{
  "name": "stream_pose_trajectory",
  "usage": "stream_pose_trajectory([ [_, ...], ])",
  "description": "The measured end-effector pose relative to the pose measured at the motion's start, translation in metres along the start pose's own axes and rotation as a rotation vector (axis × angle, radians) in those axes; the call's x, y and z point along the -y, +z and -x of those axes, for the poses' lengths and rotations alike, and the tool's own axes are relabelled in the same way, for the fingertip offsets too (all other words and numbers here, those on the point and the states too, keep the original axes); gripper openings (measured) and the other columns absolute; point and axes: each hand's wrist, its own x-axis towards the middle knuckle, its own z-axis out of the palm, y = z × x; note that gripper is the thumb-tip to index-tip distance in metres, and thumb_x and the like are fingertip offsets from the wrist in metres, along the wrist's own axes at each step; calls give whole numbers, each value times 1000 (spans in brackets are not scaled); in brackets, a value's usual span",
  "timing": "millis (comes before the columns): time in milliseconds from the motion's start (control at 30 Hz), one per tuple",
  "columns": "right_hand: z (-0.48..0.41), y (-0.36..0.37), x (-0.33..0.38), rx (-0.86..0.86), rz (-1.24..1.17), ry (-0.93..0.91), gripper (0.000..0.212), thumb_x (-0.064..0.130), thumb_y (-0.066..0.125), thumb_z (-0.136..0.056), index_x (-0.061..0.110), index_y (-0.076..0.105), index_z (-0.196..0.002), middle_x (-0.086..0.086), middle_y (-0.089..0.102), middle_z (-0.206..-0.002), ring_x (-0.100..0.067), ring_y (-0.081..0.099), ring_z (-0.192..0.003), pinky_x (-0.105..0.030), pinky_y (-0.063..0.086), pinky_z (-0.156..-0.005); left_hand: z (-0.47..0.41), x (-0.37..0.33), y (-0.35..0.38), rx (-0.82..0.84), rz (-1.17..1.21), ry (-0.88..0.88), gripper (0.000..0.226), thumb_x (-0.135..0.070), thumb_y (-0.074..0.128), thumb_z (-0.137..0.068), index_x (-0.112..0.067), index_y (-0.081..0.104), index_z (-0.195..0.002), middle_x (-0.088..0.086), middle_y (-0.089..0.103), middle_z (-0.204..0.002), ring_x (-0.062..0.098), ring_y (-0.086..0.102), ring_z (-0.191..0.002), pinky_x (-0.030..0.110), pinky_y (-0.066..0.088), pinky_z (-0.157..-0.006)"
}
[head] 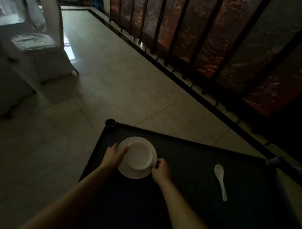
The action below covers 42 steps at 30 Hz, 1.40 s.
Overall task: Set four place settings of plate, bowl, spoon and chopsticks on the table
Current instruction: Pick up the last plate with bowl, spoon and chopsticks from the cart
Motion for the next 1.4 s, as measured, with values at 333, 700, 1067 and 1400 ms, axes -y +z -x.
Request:
stream_pose_trajectory([
  [333, 7, -65, -50, -34, -62, -87, 27, 19, 65, -90, 28, 56, -114, 8, 59, -105, -7, 57, -87, -18, 41, -57, 21, -17, 49, 116, 108, 56, 49, -61, 56, -85, -23, 51, -114, 9, 55, -122, 18, 58, -94, 33, 47, -69],
  [700, 44, -198, -156, -189, -242, -151, 25, 22, 67, -89, 40, 53, -99, 16, 61, -96, 3, 57, -81, -13, 42, -61, 82, -76, 188, 278, 237, 140, 60, -81, 60, -64, -39, 51, -106, -7, 57, -105, 23, 60, -94, 52, 53, -84],
  [1067, 79, -305, -265, -375, -480, -149, 18, 51, 59, -90, 42, 61, -105, 15, 65, -106, 0, 61, -94, -22, 48, -74, 155, -133, 323, 382, 299, 225, 52, -78, 66, -61, -43, 61, -99, -5, 66, -103, 20, 65, -91, 33, 47, -62],
  [1400, 28, -341, -356, -506, 124, 60, 44, 33, 56, -97, 12, 50, -135, -7, 53, -136, -23, 52, -124, -36, 49, -100, 164, -148, 366, 328, 280, 227, 56, -80, 67, -57, -43, 62, -99, -4, 68, -100, 21, 67, -90, 35, 49, -61],
])
